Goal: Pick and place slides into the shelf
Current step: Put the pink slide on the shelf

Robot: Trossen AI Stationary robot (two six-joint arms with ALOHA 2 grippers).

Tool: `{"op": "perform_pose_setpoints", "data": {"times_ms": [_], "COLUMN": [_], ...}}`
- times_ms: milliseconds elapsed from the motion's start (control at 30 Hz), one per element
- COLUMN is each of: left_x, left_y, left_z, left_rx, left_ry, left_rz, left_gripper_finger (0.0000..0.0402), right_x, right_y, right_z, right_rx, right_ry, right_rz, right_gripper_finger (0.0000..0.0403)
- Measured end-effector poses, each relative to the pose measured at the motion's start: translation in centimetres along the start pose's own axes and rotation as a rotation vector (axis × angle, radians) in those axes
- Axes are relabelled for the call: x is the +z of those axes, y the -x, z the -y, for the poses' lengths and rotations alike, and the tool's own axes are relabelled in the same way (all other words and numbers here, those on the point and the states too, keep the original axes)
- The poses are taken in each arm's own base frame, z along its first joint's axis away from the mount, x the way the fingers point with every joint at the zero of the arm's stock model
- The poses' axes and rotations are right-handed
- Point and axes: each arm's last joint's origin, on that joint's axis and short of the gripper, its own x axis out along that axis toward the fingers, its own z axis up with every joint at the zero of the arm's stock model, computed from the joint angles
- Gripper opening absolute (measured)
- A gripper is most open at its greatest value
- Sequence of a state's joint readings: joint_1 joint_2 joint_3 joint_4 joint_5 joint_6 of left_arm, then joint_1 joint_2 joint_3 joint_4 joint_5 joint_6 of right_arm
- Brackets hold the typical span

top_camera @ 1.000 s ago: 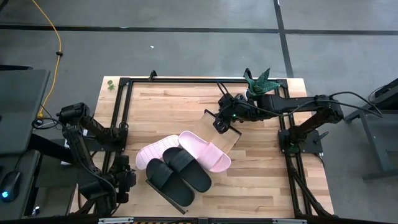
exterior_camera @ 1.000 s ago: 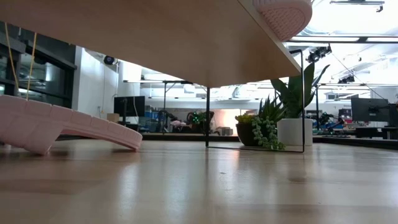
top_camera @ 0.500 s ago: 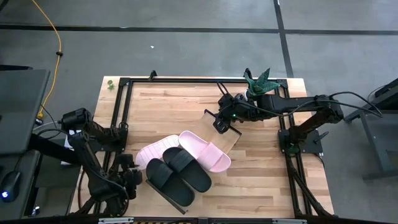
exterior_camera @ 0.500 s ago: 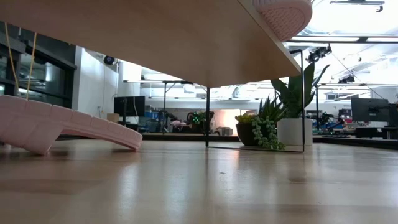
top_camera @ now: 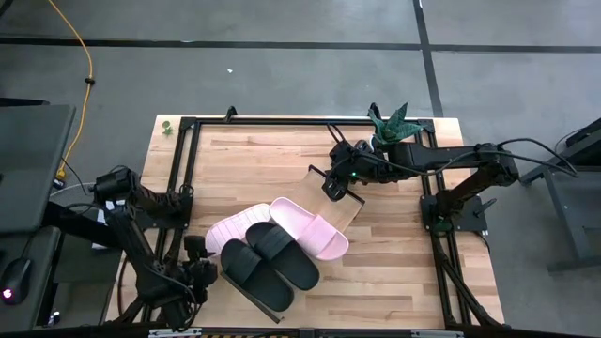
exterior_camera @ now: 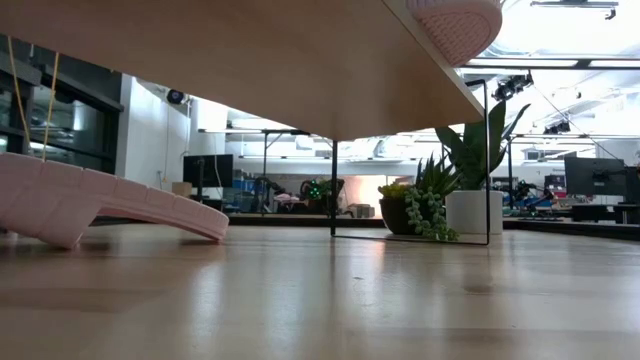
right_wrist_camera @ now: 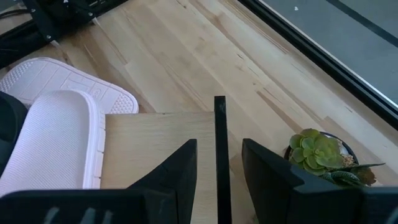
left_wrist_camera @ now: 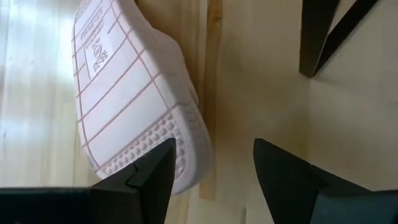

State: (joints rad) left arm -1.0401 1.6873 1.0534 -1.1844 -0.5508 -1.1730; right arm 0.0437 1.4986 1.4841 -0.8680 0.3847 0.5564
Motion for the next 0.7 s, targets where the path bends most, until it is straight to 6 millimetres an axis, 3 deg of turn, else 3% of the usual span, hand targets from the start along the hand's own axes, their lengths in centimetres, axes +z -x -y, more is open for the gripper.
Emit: {"op": "perform_pose_setpoints", "data": {"times_ms": [700], "left_x": [-0.5], "left_y": [-1.4], "left_z": [0.8], "left_rx": [0.123], "left_ry": [-0.053], "left_rz": [0.005], "left_gripper_finger": [0.0197], "right_x": [0.0], "right_y": [0.0], "right_z": [0.0], "right_rx": [0.0], "right_ry": [0.008], "right_rz": [0.0], "right_gripper_finger": [0.0119]}}
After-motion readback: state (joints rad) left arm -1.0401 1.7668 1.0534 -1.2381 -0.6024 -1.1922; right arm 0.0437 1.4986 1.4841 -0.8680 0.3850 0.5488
